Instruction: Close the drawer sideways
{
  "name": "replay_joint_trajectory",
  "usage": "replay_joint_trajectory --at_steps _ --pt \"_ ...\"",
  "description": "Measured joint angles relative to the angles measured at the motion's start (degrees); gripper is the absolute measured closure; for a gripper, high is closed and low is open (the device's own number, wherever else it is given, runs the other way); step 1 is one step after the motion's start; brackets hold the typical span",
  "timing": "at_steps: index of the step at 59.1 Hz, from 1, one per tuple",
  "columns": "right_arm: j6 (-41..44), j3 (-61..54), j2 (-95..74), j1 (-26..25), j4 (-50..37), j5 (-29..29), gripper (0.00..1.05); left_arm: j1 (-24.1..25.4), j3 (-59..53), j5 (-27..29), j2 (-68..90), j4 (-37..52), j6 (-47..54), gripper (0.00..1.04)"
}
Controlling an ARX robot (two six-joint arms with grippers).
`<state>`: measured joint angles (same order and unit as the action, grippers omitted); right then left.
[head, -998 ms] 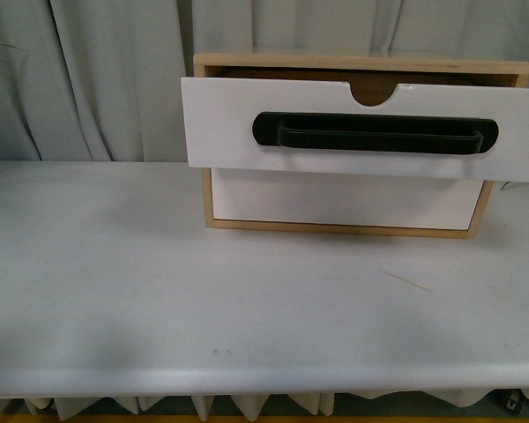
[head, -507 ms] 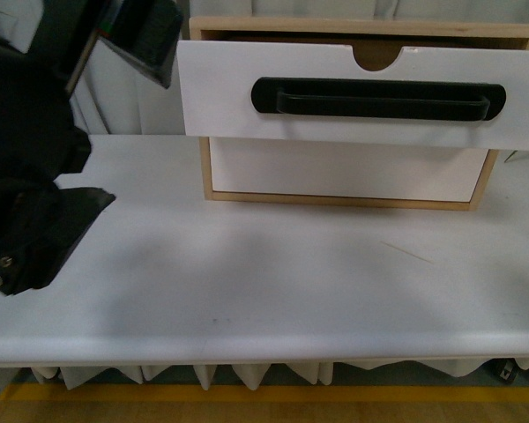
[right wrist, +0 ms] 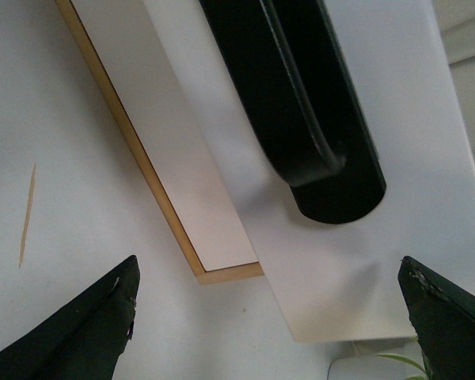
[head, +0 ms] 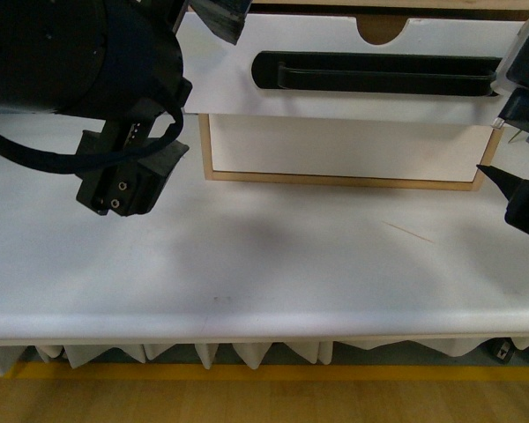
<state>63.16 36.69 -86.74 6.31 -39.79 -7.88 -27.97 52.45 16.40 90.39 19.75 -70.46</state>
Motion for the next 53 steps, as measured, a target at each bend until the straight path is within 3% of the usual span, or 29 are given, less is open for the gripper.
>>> replay_joint_trajectory --at_steps 53 --pt "0.1 10.6 -10.1 -1.5 -0.4 -2.3 0.09 0.3 16.9 -1.5 16.5 -4.5 0.0 0.06"
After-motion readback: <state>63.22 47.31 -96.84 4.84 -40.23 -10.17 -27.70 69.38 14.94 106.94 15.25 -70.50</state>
